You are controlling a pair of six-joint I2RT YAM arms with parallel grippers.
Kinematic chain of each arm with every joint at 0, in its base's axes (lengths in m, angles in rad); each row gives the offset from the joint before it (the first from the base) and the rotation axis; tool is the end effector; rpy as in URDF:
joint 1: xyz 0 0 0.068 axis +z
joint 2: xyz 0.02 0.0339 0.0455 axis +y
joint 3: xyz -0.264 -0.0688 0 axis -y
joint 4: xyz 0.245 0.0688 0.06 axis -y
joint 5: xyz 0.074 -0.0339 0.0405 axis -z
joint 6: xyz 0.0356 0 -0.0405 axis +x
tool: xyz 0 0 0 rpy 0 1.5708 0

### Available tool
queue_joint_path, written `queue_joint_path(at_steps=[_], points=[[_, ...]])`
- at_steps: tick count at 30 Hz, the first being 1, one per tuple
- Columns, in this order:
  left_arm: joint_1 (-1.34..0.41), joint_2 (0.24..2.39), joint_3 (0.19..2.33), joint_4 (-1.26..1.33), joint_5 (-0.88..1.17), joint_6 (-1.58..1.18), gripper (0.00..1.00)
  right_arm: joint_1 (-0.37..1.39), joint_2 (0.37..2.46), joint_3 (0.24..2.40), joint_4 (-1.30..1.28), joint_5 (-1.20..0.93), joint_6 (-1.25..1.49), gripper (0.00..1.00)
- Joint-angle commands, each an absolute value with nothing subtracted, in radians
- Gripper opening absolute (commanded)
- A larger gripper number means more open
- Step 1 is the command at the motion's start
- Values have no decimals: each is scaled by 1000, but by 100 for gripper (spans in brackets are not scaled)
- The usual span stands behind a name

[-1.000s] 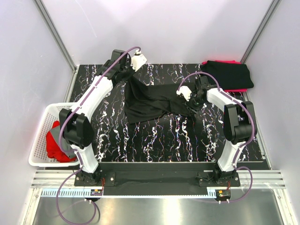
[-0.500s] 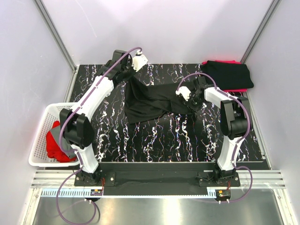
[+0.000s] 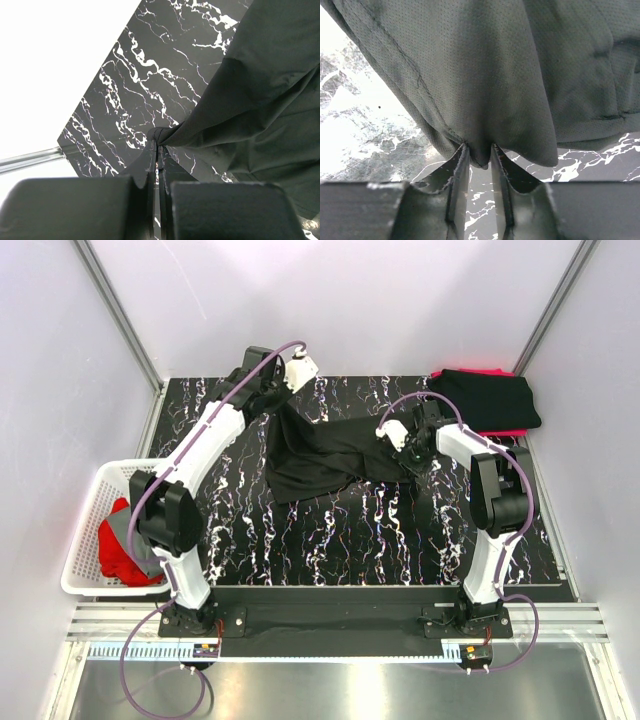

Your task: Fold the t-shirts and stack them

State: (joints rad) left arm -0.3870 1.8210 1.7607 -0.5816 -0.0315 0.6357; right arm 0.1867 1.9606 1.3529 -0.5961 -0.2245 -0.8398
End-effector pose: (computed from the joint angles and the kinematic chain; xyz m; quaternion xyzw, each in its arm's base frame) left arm 0.3906 -0.1580 0.3488 0.4313 0.7831 0.0695 0.4427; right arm 0.3864 0.0811 0.1656 -0.4975 0.8411 0.0461 0.2071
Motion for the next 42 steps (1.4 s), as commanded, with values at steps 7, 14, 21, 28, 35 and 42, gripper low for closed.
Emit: queue_joint_path(at_steps=[7,14,21,28,35,42], points=[[-397,1830,1812,-537,-38,634,0,184,1919,1414,-600,-221,-793,16],[-399,1830,1810,-537,-37,634,1,186,1913,1437,-601,-222,-778,16],[-402,1838,1819,-535,-35,632,1,186,1936,1477,-603,-219,-764,27],[-402,1839,1819,-537,-34,634,1,189,1937,1497,-603,-229,-750,32],[-402,1844,1822,-535,-31,629,1,195,1950,1509,-604,-222,-752,32],[-402,1847,1822,-535,-29,629,1,206,1973,1534,-604,-221,-741,23]])
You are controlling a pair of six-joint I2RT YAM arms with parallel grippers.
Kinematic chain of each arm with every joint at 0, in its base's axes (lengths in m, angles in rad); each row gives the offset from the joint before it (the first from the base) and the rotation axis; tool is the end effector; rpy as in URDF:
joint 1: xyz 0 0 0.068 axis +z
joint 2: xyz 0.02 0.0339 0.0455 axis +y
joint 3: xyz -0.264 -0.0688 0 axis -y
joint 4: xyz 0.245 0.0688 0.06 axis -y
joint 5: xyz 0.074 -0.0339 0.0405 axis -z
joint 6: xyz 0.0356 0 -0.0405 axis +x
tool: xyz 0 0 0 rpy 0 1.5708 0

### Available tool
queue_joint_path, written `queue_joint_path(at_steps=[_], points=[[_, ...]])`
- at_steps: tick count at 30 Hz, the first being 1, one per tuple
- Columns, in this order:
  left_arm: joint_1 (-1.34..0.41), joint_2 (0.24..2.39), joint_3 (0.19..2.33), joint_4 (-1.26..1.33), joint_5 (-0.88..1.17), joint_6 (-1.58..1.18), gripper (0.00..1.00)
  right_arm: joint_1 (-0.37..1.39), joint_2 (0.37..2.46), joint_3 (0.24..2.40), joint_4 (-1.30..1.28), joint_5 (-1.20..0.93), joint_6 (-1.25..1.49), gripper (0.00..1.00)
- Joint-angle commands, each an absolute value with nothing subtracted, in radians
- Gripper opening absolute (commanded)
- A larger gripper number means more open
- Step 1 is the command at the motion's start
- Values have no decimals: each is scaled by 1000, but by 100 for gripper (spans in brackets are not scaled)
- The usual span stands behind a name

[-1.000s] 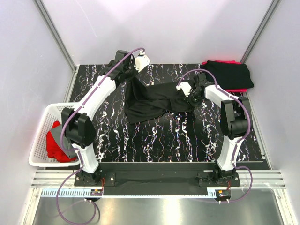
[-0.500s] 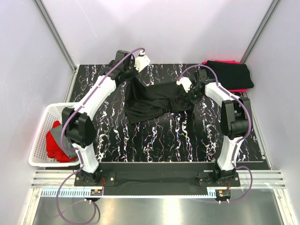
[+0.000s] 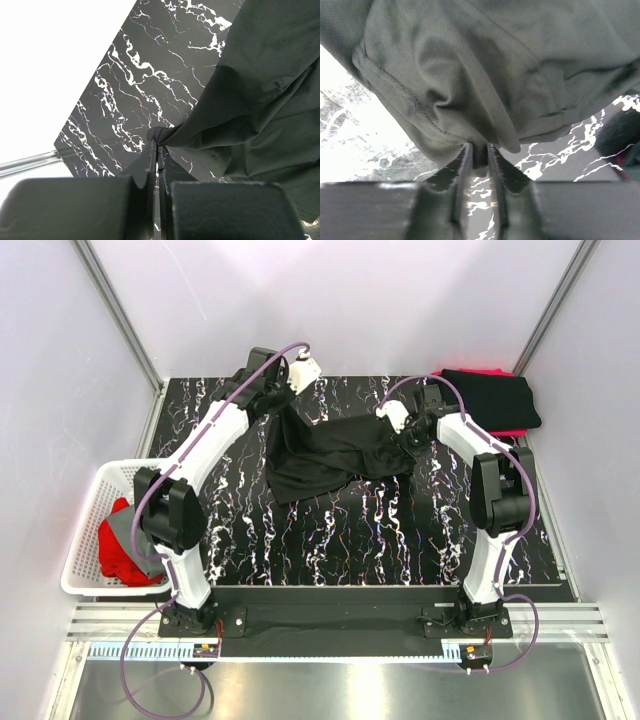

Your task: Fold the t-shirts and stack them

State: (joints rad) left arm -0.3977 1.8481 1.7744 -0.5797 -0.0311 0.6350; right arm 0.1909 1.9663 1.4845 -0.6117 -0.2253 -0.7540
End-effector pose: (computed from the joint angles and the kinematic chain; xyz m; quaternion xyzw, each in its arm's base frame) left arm 0.3951 -0.1648 0.3426 0.4366 0.7830 0.0663 0.4380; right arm 0.4075 0.0868 0.2002 -0.4630 0.8476 0.0397 0.2560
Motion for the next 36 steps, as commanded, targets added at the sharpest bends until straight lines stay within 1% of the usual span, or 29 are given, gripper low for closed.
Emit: queue_joint_path(at_steps=[1,4,6,8,9,12,14,17,18,20,21,22,23,24,25,26,27,28,30,33,34,36], points=[[-402,1847,1822,-535,-28,629,1,207,1973,1535,-604,-225,-738,18],[-402,1847,1822,-535,-28,627,1,212,1976,1548,-604,-229,-730,9],[-402,1845,1822,-535,-29,629,1,215,1973,1554,-604,-232,-726,10],[-403,1847,1822,-535,-28,626,1,219,1957,1562,-604,-247,-727,1],[-403,1847,1822,-535,-28,626,1,221,1950,1563,-606,-261,-727,0],[-403,1845,1827,-535,-28,629,1,230,1922,1585,-609,-267,-706,0],[-403,1844,1829,-535,-29,633,1,232,1898,1611,-611,-268,-686,3],[-403,1839,1835,-535,-31,637,1,232,1855,1638,-617,-291,-644,2],[-405,1835,1836,-535,-31,635,1,233,1844,1643,-618,-314,-623,0],[-405,1827,1844,-535,-32,635,1,215,1815,1681,-623,-359,-545,0],[-403,1824,1850,-535,-34,635,1,198,1815,1699,-635,-468,-456,0],[-405,1821,1853,-534,-35,638,1,212,1818,1716,-659,-463,-474,0],[-403,1815,1856,-534,-40,640,0,245,1807,1703,-672,-392,-521,0],[-405,1810,1862,-534,-49,640,0,273,1793,1686,-643,-270,-578,0],[-405,1807,1865,-531,-55,650,0,229,1781,1727,-632,-299,-525,0],[-405,1795,1868,-529,-63,656,0,160,1790,1783,-647,-396,-441,0],[-405,1787,1871,-525,-78,661,0,109,1807,1845,-656,-586,-301,0],[-405,1779,1884,-502,-115,663,0,83,1809,1929,-657,-598,-279,0],[-402,1749,1904,-494,-138,687,0,71,1787,1980,-646,-531,-313,0],[-399,1706,1982,-477,-199,703,0,22,1766,2110,-640,-569,-310,0],[-399,1695,1997,-474,-210,703,0,14,1763,2184,-640,-563,-307,0],[-400,1655,2022,-462,-233,696,0,6,1755,2244,-641,-529,-298,0]])
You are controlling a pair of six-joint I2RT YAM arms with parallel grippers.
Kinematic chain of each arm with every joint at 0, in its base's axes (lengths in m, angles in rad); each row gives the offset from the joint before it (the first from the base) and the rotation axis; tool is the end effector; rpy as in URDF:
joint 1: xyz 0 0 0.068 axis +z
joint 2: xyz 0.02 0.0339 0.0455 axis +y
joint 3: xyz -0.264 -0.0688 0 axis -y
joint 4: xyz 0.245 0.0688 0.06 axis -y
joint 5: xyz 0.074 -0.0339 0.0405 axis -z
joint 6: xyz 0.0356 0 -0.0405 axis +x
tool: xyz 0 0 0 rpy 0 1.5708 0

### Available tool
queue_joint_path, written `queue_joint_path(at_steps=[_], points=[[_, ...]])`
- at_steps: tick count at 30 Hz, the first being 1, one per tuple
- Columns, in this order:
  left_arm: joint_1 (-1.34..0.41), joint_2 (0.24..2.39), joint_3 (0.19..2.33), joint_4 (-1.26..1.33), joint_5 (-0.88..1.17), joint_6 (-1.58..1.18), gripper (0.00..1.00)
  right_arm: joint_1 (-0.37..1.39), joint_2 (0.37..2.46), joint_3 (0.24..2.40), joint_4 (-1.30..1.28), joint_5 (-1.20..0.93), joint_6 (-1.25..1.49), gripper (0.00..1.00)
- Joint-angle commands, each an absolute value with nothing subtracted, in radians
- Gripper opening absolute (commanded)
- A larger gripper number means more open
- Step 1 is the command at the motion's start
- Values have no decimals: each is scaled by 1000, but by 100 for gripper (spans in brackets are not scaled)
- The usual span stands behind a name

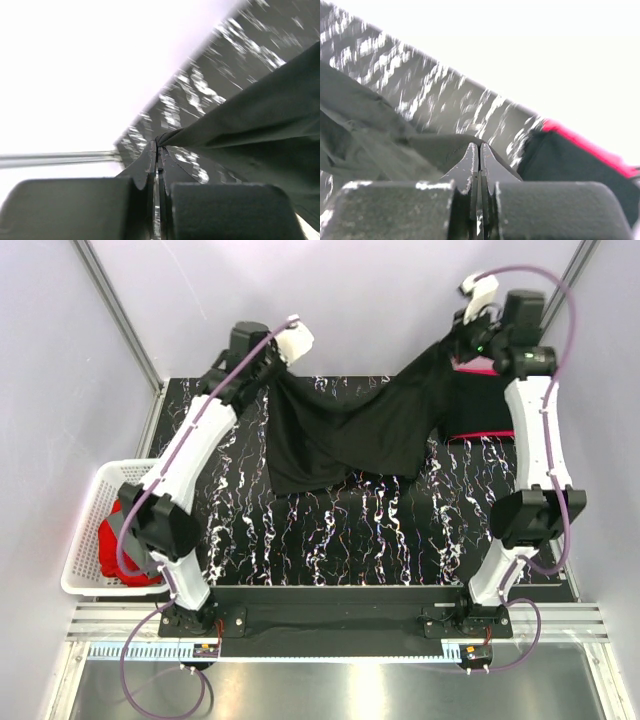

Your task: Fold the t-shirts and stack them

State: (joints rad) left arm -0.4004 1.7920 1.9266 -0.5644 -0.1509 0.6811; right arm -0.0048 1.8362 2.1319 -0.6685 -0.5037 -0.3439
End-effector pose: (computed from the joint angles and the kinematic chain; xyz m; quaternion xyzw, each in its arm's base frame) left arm 0.3814 -0.1556 0.4179 0.3971 0.7405 0.1382 0.5243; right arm 0.4042 0.0152 0.4587 -0.2735 0.7647 0.1080 0.5735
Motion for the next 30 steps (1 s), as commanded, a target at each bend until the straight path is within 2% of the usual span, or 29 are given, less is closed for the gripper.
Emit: queue_joint_path(at_steps=[1,6,14,18,21,24,30], points=[[-399,1640,2020,-434,-262,696,0,6,1741,2287,-641,-513,-292,0],[-399,1525,1976,-339,-336,762,0,-20,1648,2329,-623,-434,-233,0],[-477,1272,1881,-301,-290,827,0,-21,1421,2321,-598,-423,-189,0],[-494,1158,1839,-382,-246,799,0,-21,1300,2296,-600,-491,-236,0],[-492,1082,1862,-504,-128,753,0,-21,1227,2307,-624,-480,-200,0],[-492,1052,1935,-661,-72,706,0,-21,1192,2385,-705,-460,-160,0],[-420,1049,2020,-753,29,603,0,-28,1140,2415,-773,-451,-167,0]])
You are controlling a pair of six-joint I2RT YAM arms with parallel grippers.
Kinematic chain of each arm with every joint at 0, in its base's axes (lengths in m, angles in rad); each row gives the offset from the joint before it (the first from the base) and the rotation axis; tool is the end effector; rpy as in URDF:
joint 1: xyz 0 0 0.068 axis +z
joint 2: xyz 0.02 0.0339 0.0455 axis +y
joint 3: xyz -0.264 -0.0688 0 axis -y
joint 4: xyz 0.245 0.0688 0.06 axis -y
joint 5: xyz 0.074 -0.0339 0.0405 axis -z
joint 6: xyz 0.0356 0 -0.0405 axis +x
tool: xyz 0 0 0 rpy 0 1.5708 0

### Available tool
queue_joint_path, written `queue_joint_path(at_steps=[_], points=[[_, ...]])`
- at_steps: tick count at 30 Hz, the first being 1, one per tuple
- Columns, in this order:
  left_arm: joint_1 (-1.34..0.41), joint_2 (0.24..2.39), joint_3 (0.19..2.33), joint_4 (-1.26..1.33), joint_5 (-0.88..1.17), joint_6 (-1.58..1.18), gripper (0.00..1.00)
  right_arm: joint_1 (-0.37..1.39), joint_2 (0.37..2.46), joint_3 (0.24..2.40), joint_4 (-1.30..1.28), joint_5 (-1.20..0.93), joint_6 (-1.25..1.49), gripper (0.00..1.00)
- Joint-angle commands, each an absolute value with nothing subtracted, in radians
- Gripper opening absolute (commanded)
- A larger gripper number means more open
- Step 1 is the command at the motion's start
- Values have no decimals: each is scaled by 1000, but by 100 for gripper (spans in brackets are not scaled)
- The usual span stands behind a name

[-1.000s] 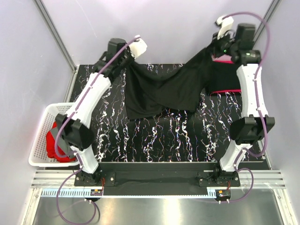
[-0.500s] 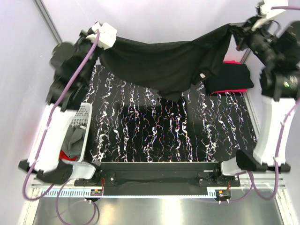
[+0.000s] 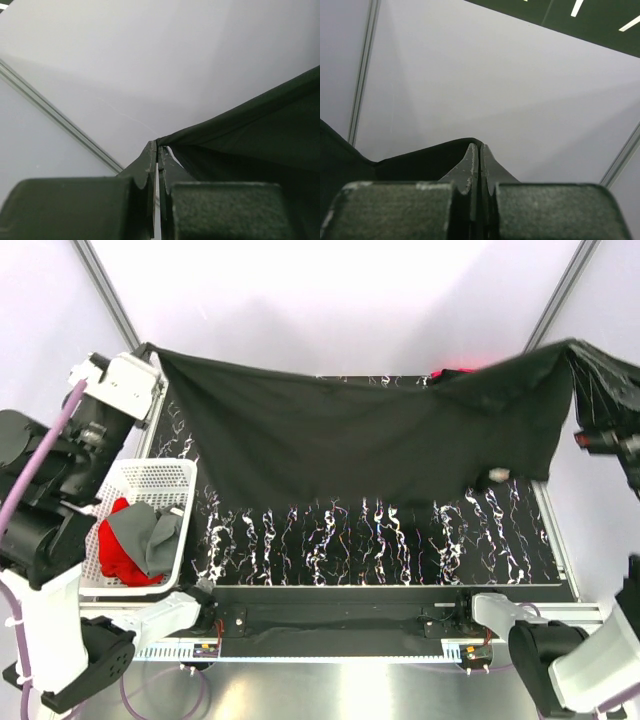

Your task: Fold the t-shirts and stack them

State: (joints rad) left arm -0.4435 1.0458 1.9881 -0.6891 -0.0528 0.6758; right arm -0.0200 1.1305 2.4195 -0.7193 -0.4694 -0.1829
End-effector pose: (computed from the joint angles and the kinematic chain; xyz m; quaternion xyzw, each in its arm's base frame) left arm 0.0814 -0.0366 0.6028 0.3072 0.5297 0.1077 0.7833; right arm 0.0073 0.0160 0.6614 -0.2413 0.4486 0.0246 0.8602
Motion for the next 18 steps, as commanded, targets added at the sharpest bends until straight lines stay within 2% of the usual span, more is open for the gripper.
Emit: queue_joint_path(at_steps=[1,5,8,12,18], points=[[-417,1051,2016,-764,29,601,0,-28,1138,2402,-775,-446,-172,0],[-417,1057,1933,-770,5,621,0,-26,1152,2338,-750,-440,-202,0],[-417,1066,1858,-759,-32,632,0,-28,1154,2205,-685,-446,-231,0],[-399,1063,1626,-658,-60,646,0,-28,1144,1914,-525,-457,-284,0],[-331,1146,1439,-534,-51,652,0,-28,1271,1748,-407,-498,-357,0]])
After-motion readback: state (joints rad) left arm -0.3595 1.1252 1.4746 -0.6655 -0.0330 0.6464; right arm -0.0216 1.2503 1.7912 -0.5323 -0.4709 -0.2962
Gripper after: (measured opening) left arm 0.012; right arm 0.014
